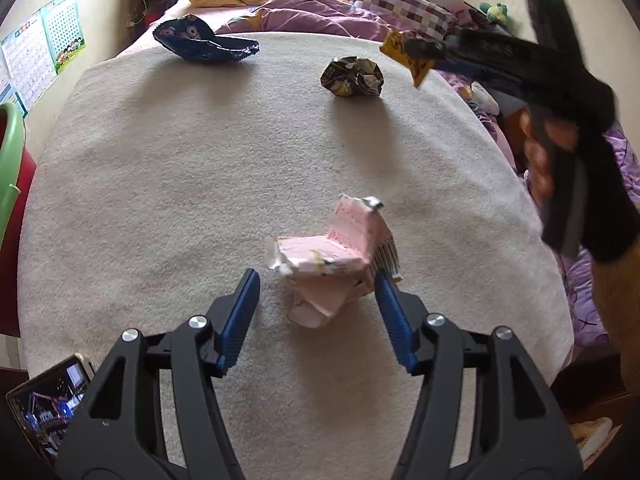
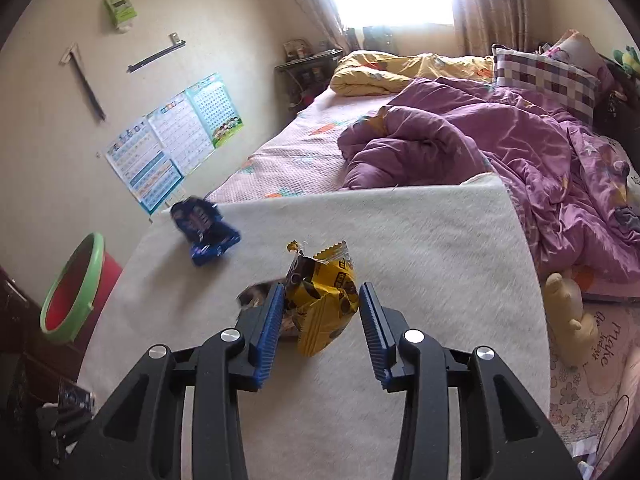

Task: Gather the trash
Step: 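Grasp the pink paper with the left tool while the right tool grasps the yellow wrapper, then carry the pink paper and yellow wrapper over the bucket and open both tools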

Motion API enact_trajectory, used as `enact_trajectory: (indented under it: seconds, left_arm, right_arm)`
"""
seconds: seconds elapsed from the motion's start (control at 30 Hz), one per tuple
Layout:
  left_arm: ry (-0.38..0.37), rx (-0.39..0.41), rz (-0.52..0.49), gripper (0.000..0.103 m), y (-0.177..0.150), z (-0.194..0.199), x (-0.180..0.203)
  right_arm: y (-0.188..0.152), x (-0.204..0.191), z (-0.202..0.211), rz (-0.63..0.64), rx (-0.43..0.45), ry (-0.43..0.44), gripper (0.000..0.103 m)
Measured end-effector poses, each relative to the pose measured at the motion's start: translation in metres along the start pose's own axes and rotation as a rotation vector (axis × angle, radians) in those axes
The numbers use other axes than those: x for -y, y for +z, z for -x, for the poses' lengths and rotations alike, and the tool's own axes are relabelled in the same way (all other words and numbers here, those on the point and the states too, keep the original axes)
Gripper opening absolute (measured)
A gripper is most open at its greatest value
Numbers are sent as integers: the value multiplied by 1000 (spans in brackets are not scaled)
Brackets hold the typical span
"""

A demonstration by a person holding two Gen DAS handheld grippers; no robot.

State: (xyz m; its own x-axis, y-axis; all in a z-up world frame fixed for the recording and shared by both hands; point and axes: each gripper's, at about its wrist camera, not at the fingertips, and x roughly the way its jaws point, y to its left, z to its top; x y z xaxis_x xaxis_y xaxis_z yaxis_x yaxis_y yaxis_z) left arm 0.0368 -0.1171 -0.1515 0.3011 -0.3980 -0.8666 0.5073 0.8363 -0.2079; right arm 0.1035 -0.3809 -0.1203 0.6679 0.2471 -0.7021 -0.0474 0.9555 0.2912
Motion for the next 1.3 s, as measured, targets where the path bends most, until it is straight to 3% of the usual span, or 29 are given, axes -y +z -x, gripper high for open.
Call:
enact_trajectory:
  seconds: [0.23, 0.27, 0.43, 0.83, 1.3]
  left_arm:
    - [-47, 6, -5, 54, 10, -8, 0]
    - [-54, 9, 2, 49, 11, -8, -2]
    - [-91, 27, 58, 47, 12, -6, -13]
    - [13, 160, 66, 47, 22, 44, -31]
    - [77, 253, 103, 48, 18, 91, -93]
  right_arm:
    - [-47, -25, 17, -136, 10, 44, 39]
    - [-50, -27, 18, -144, 9, 42, 39]
    - [-53, -35, 30, -170, 28, 23, 39]
    - [-48, -82, 51, -119, 91, 32, 39]
    - [-46, -155, 24, -52, 61, 59, 40]
